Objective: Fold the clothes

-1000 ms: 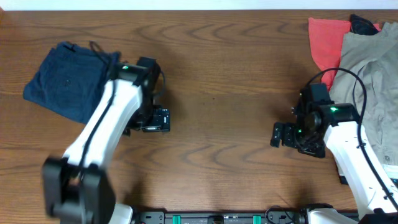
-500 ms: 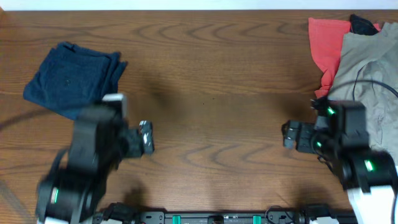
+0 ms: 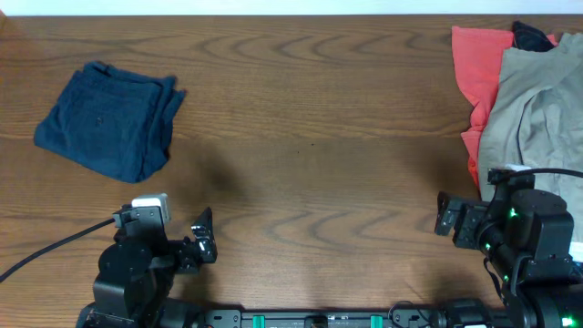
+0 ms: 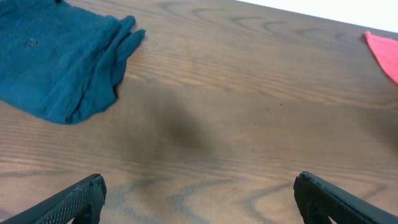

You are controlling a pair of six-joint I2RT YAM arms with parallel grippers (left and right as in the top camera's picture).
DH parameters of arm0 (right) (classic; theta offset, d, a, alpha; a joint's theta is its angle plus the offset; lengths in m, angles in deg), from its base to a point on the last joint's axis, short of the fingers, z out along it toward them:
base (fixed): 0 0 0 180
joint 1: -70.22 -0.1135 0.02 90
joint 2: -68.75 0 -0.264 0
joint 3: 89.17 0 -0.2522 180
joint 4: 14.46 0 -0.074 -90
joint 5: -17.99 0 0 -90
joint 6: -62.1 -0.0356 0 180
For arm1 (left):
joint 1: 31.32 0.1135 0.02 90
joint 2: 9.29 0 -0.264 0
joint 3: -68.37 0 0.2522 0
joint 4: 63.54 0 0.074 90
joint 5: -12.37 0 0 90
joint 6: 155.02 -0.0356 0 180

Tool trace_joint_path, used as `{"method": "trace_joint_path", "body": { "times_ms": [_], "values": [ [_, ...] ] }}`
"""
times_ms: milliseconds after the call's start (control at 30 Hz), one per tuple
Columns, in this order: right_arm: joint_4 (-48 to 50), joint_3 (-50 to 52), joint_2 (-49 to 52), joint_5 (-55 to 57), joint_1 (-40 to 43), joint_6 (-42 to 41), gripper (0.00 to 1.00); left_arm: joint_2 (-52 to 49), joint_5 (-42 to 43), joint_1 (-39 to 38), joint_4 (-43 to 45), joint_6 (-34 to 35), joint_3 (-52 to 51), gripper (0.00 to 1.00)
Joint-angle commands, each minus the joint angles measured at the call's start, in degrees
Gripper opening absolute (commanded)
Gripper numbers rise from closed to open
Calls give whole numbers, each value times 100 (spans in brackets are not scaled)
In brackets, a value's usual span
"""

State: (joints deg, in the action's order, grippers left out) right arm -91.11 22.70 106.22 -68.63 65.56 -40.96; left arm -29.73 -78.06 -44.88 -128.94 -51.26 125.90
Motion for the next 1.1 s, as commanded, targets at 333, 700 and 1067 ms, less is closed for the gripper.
{"method": "trace_joint_path", "body": {
  "times_ms": [333,700,1067],
  "values": [
    [-278,-31,2,92,63,72,99,35,-90,2,-210,52,-17,98],
    [-278,-31,2,92,63,70,99,35,-90,2,-210,52,-17,98],
    [-166,98,-396,376,-4,157,99,35,-90,2,-210,52,-17,98]
  ]
}}
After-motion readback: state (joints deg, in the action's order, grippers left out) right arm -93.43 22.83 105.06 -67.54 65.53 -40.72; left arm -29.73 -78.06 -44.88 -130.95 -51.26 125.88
